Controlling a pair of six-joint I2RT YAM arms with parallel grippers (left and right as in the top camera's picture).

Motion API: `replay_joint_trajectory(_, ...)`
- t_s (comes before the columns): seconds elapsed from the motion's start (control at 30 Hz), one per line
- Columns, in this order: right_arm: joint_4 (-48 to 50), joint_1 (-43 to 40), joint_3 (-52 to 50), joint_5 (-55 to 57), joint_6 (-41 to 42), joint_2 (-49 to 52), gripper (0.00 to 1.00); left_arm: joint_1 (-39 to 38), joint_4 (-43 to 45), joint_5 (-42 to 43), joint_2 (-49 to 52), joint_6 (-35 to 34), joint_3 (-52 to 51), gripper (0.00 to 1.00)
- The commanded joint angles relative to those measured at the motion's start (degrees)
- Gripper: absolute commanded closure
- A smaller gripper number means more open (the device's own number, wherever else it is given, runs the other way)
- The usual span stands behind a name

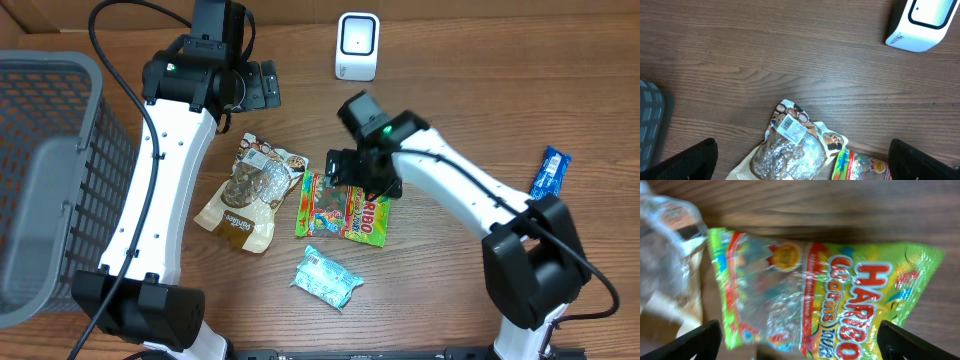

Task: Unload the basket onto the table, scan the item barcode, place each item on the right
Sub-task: 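Lower the right gripper and grasp the Haribo bag's top edge, then lift the Haribo bag up toward the white scanner with the right gripper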

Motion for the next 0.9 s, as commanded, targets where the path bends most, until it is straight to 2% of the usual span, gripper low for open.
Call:
replay_joint_trajectory(0.0, 3.8, 2.3, -3.7, 6.8, 10.5, -0.1, 0.00, 0.2, 0.0, -0.3, -0.9, 1.3, 0.9, 0.00)
replay_joint_trajectory(0.27, 12.4, 5.7, -10.6, 6.9, 16.0, -0.1, 0.00, 0.2, 0.0, -0.3, -0.9, 1.3, 0.9, 0.00)
replay_joint_trajectory(0.43, 13.4, 5.7, -12.0, 6.9, 20.2, 0.4, 0.01, 0.2, 0.0, -0.3, -0.9, 1.3, 0.9, 0.00)
replay_joint_trajectory(0.6, 16.4, 5.7, -12.1, 6.6, 20.8, 3.7, 0.20, 0.2, 0.0, -0.3, -0.9, 1.3, 0.9, 0.00)
replay_joint_trajectory(0.8, 17.6, 5.7, -12.1, 4.0, 20.7, 5.8, 0.48, 0.2, 0.0, -0.3, -0.9, 1.3, 0.9, 0.00)
replay_joint_trajectory(0.87, 17.5, 5.7, -12.1, 3.0, 20.3, 5.8, 0.67, 0.2, 0.0, -0.3, -0.9, 1.3, 0.9, 0.00)
